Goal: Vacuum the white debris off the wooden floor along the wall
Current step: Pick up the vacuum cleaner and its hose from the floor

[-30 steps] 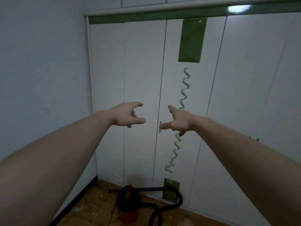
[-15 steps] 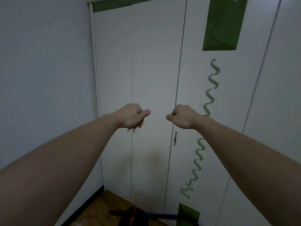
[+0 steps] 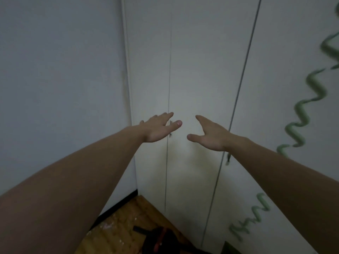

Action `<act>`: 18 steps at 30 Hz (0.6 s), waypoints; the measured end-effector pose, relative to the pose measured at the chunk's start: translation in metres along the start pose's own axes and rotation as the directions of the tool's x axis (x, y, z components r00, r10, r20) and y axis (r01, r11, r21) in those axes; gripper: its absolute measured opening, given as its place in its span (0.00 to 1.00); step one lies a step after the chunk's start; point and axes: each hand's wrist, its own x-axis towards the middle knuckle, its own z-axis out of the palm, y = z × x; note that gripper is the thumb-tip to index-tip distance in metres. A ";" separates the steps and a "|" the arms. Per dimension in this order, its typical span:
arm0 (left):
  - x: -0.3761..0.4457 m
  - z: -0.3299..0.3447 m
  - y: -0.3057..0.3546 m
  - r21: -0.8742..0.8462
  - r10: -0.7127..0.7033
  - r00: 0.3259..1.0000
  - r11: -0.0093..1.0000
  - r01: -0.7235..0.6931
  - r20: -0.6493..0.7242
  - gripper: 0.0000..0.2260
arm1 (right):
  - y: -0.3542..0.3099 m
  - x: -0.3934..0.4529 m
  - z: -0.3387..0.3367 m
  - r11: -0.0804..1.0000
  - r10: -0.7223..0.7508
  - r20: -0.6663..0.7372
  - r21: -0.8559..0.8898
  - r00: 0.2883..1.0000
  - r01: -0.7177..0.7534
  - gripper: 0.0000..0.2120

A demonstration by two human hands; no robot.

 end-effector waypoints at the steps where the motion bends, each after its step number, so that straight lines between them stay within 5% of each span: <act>1: 0.005 0.015 -0.009 0.018 -0.004 1.000 1.000 0.004 -0.005 0.47 | 0.007 0.006 0.015 1.000 -0.001 0.004 -0.002 1.000 0.001 0.45; 8: 0.007 0.156 -0.093 0.033 -0.008 1.000 0.999 0.008 0.006 0.37 | 0.053 0.021 0.165 1.000 0.008 0.037 0.026 0.999 -0.009 0.45; 18: -0.052 0.389 -0.234 -0.031 -0.087 0.996 0.996 0.087 0.024 0.36 | 0.136 -0.015 0.433 0.999 0.014 0.125 0.038 0.992 -0.019 0.46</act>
